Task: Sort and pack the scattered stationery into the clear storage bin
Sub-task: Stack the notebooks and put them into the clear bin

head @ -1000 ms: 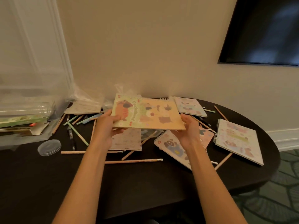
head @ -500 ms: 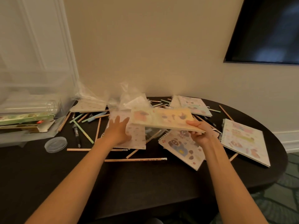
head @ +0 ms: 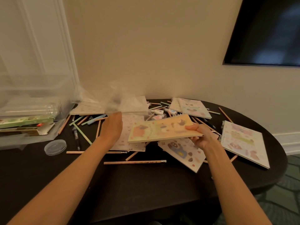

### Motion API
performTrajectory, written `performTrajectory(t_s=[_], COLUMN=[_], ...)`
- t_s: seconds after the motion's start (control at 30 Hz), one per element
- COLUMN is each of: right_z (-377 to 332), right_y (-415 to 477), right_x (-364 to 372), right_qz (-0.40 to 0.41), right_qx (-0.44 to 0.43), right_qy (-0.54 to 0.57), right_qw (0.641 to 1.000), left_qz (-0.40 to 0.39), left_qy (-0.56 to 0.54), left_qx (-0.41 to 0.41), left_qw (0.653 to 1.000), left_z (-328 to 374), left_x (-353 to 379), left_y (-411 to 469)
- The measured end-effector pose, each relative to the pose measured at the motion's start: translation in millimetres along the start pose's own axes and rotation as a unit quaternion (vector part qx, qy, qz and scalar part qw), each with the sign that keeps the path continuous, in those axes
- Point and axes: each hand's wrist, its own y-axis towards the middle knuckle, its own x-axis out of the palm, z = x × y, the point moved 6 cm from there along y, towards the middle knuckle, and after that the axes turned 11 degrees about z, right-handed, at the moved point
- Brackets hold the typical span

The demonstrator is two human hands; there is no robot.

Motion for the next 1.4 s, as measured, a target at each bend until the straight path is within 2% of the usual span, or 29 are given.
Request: performTrajectory(t_s=[0.17, 0.33, 0.5, 0.6, 0.73, 0.87, 0.97, 1.03, 1.1, 1.3, 1.4], right_z=[1, -4, 11, 24, 30, 30, 23, 15, 9, 13, 17], right_y=[-4, -17, -18, -15, -20, -20, -26, -31, -31, -14, -11], right_x=[3, 11, 38, 63, 76, 60, 63, 71, 77, 78, 81], right_qz=[-0.011, 0.075, 0.125, 0.091, 0.024, 0.075, 0.089, 0.050, 0.014, 0.000, -0.031], right_qx=[0.041, -0.020, -0.085, -0.090, -0.033, -0.040, -0.120, -0.185, -0.196, -0.105, -0.082], right_qy=[-0.012, 0.082, 0.050, 0.010, -0.021, -0.108, -0.125, -0.124, -0.128, -0.189, -0.142], right_qw=[0.999, 0.994, 0.987, 0.992, 0.999, 0.991, 0.981, 0.974, 0.972, 0.976, 0.986], left_qz=[0.012, -0.015, -0.037, -0.055, -0.077, -0.114, -0.152, -0.146, -0.130, -0.071, -0.044], left_qy=[-0.013, -0.034, -0.077, -0.097, -0.068, 0.037, 0.077, 0.082, 0.066, 0.039, 0.002], left_qx=[0.039, 0.089, 0.112, 0.120, 0.090, 0.055, 0.065, 0.050, 0.033, 0.046, 0.052], left_qw=[0.999, 0.995, 0.990, 0.986, 0.991, 0.991, 0.983, 0.985, 0.989, 0.996, 0.998], left_z=[9, 18, 38, 47, 37, 36, 43, 44, 49, 54, 54], left_x=[-9, -11, -8, -2, 9, 12, 29, 34, 31, 21, 18], left_y=[9, 1, -12, -20, -27, -23, -16, -13, -12, -9, -10])
